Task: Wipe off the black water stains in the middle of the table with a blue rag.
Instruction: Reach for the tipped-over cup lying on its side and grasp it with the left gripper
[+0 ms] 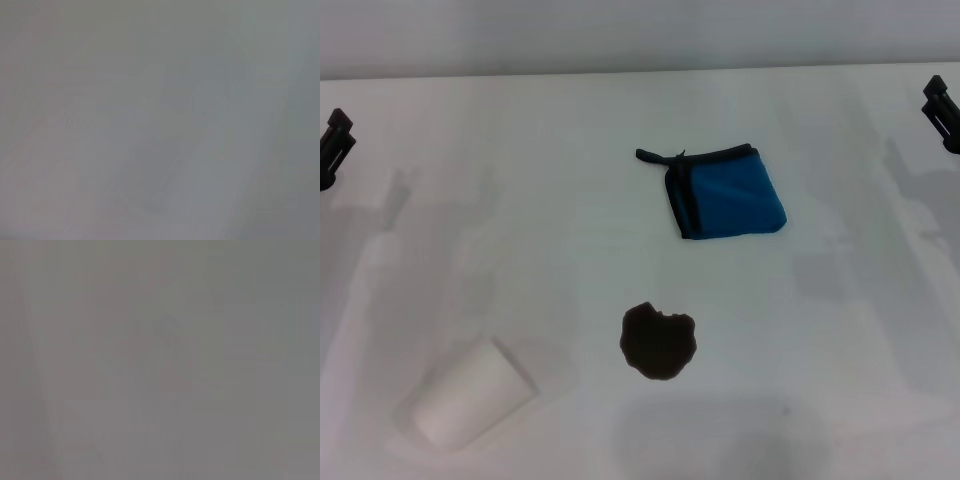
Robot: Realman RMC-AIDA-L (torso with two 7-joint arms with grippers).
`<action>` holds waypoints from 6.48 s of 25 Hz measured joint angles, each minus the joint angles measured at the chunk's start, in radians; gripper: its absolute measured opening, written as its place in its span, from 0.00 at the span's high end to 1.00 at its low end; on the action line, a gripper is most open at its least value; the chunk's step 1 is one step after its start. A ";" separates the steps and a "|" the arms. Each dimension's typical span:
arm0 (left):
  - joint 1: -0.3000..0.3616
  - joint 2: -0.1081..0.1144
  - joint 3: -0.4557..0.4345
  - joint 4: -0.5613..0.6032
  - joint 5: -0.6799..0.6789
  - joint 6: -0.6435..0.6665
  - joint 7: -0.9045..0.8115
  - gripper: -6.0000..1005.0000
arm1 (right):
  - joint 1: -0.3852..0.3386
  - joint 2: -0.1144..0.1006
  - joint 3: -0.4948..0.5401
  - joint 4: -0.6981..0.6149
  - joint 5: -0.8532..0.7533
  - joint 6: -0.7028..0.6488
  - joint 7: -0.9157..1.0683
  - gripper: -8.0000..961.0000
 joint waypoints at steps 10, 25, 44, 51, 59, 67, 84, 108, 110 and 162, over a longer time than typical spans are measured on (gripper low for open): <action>-0.003 0.001 -0.001 0.000 -0.003 0.012 0.001 0.13 | 0.010 -0.001 -0.002 -0.007 0.000 0.001 0.001 0.10; -0.030 0.042 0.045 0.150 0.169 0.137 -0.418 0.13 | 0.012 -0.004 -0.012 -0.009 -0.003 0.022 0.001 0.10; -0.081 0.309 -0.014 0.807 1.516 -0.254 -1.759 0.14 | 0.031 -0.002 -0.020 -0.007 -0.026 0.036 0.001 0.10; -0.155 0.306 -0.170 0.952 1.727 -0.639 -1.859 0.14 | 0.035 0.000 -0.019 -0.001 -0.026 0.029 0.001 0.10; -0.270 0.260 -0.165 0.956 1.953 -0.758 -1.888 0.14 | 0.037 -0.001 -0.011 -0.003 -0.026 0.028 0.001 0.11; -0.350 0.173 -0.088 0.958 2.076 -0.792 -1.879 0.14 | 0.038 -0.002 -0.009 -0.008 -0.024 0.028 0.001 0.11; -0.421 0.018 0.099 0.967 2.321 -0.836 -1.889 0.14 | 0.040 -0.004 -0.004 -0.010 -0.017 0.027 0.001 0.11; -0.403 0.009 0.324 0.892 2.250 -0.675 -1.937 0.14 | 0.038 -0.006 -0.004 -0.010 -0.015 0.015 0.001 0.11; -0.401 0.009 0.325 0.891 2.235 -0.671 -1.937 0.14 | 0.038 -0.007 -0.004 -0.010 -0.015 0.015 0.001 0.11; -0.347 0.011 0.368 0.879 2.168 -0.621 -1.968 0.17 | 0.027 -0.007 -0.004 -0.024 -0.023 0.019 0.003 0.11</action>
